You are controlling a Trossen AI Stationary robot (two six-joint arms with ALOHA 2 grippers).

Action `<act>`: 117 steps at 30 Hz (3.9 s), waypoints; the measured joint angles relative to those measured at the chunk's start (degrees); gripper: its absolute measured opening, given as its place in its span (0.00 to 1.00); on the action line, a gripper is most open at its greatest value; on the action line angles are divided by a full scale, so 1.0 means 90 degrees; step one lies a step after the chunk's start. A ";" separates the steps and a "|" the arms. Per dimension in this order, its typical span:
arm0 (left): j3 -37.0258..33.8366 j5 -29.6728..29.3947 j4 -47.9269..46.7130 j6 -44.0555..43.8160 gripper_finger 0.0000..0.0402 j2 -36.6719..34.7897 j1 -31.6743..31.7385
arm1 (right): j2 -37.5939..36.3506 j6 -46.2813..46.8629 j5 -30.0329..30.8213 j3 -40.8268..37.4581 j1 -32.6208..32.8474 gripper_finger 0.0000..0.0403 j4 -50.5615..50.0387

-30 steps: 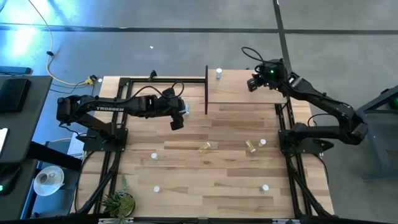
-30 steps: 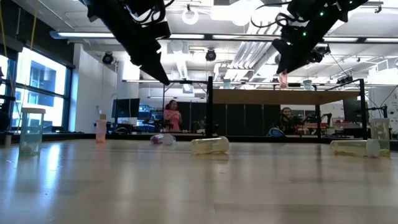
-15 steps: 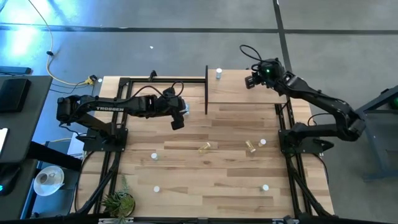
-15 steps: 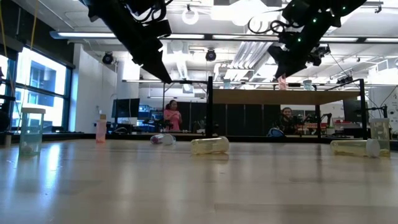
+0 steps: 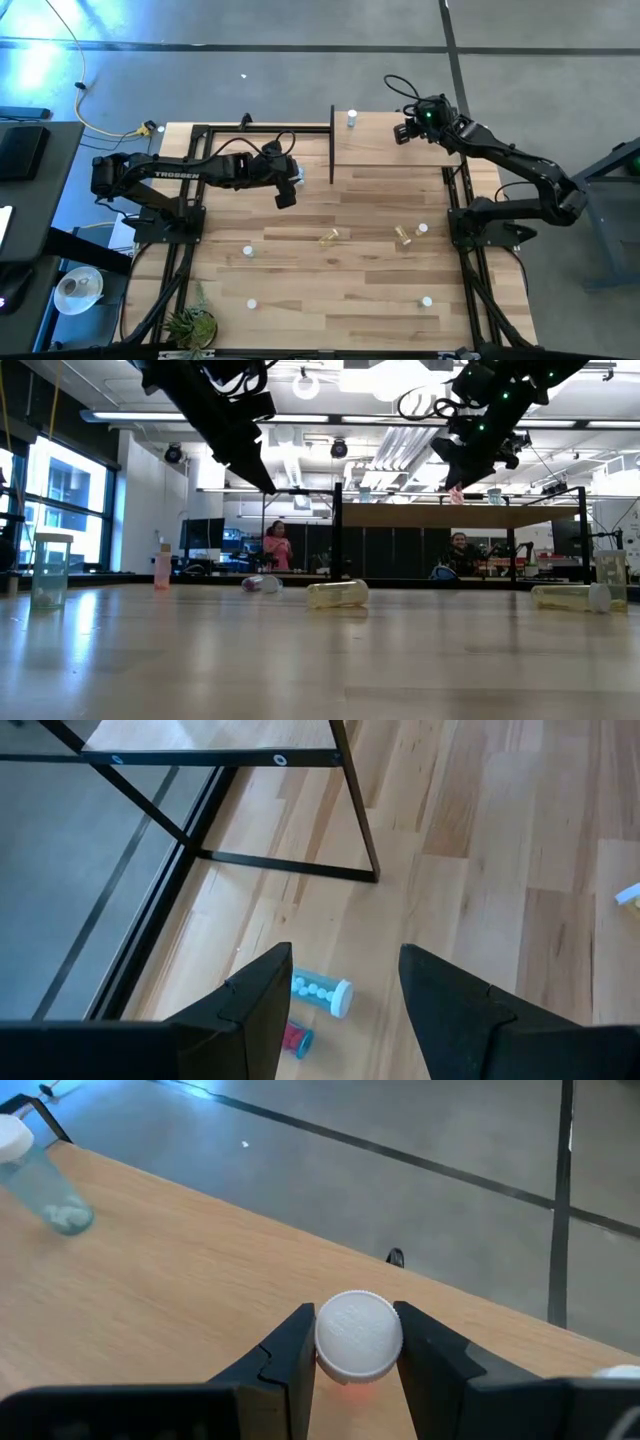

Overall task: Pick and place medicine bottles onto shelf by color
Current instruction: Put the right pink medicine bottle on the shelf, then put the left yellow medicine bottle on the shelf

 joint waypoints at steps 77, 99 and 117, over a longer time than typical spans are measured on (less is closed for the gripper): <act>0.0000 0.0950 0.0056 -0.0912 0.43 0.0000 -0.0125 | -0.0924 0.0017 -0.0114 0.0000 0.1175 0.45 -0.0331; 0.0010 0.0899 0.0537 -0.1737 0.43 0.0437 -0.1582 | -0.0906 0.1531 0.0058 -0.0651 0.4060 0.45 -0.0263; 0.0005 0.0893 0.2569 -0.2173 0.43 0.1982 -0.2227 | -0.0906 0.1701 0.0981 -0.0709 0.5103 0.45 0.0004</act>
